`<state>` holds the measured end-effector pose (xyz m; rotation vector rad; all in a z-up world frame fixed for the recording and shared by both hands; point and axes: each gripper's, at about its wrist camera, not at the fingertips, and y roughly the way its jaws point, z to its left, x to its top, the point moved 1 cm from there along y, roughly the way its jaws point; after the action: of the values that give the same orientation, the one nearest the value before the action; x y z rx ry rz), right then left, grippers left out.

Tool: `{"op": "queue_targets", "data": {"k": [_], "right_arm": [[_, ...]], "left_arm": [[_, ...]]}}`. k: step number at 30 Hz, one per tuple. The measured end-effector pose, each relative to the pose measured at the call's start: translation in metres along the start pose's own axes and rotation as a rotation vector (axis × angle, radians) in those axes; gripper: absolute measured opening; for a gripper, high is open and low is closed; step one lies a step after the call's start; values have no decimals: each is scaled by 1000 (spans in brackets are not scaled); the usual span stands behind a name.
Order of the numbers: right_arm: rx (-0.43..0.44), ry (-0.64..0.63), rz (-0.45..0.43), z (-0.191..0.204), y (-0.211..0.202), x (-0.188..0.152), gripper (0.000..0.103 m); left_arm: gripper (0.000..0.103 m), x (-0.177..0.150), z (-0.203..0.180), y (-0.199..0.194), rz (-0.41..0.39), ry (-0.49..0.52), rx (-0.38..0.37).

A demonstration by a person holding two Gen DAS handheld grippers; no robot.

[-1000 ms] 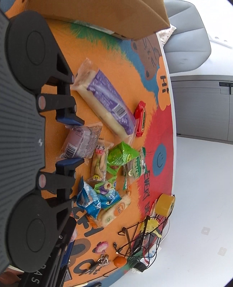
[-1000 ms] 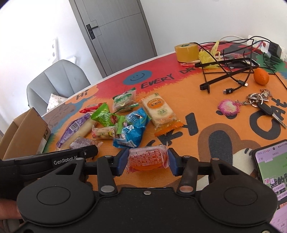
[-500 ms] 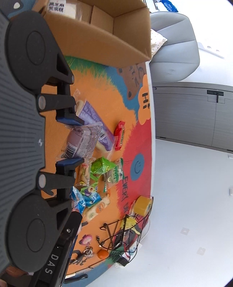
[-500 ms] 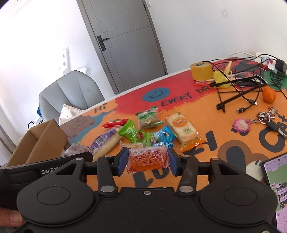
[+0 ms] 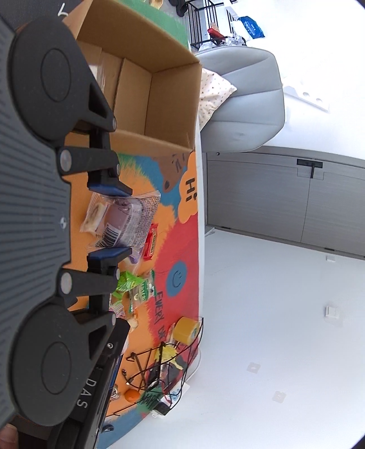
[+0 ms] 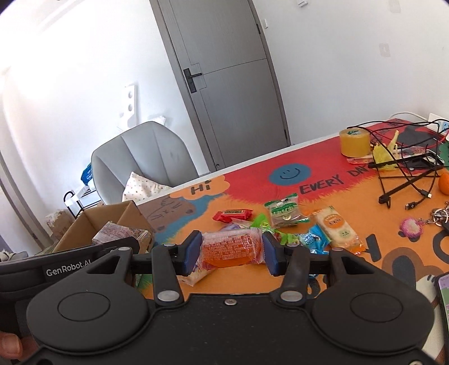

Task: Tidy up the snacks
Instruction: 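Carry both packs into the cardboard box and open both grippers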

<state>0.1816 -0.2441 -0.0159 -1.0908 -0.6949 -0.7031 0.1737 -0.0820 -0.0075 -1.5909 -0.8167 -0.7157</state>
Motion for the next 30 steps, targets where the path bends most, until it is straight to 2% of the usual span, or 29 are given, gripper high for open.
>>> {"op": "queue_targets", "data": {"k": [9, 18, 25, 30], "right_arm": [[79, -47, -40, 34, -4, 15, 47], [147, -122, -33, 67, 0, 23, 47], [218, -155, -27, 92, 11, 25, 47], [254, -187, 9, 109, 26, 24, 47]], "left_arm": [[36, 14, 25, -29, -63, -44, 49], [36, 24, 65, -46, -117, -132, 107], [36, 29, 95, -44, -117, -182, 163], [37, 28, 115, -39, -101, -228, 190]]}}
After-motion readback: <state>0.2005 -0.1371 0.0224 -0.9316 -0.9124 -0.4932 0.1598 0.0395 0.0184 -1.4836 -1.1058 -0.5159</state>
